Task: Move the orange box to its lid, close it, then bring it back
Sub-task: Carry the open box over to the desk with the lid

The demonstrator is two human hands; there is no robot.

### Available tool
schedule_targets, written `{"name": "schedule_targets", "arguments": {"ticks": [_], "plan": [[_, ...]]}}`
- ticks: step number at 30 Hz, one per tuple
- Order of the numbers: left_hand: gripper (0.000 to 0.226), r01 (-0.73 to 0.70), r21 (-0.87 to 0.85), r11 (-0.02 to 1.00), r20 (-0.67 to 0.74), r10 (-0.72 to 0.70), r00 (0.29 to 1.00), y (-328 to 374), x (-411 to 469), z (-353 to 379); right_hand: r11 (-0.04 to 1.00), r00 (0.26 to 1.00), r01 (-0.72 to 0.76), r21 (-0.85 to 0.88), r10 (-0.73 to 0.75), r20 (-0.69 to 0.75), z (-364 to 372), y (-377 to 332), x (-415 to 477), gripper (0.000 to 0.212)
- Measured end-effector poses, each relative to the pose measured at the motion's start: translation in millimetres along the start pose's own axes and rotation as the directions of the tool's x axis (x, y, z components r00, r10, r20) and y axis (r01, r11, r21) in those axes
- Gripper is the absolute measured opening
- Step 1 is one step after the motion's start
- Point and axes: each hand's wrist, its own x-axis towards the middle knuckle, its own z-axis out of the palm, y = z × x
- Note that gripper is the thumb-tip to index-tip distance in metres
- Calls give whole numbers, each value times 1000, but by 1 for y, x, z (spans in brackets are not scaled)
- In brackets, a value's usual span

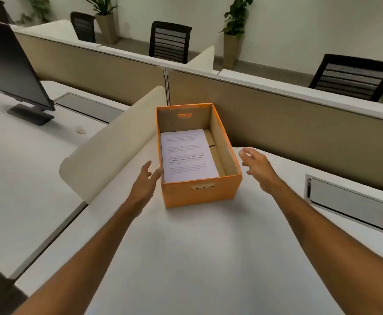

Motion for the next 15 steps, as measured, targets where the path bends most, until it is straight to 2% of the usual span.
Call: {"name": "schedule_targets", "arguments": {"ticks": [5,7,15], "plan": [[68,157,-150,976,99,-143,985,-9,19,-5,960,978,-202,192,189,84,14,1,11,37],[68,198,-177,964,116,-179,977,-14,27,-8,954,975,-207,217,185,121,14,3,12,30],[52,237,-213,948,257,-180,950,-22,36,-12,925,954,-262,275,206,219,21,11,19,30]]}}
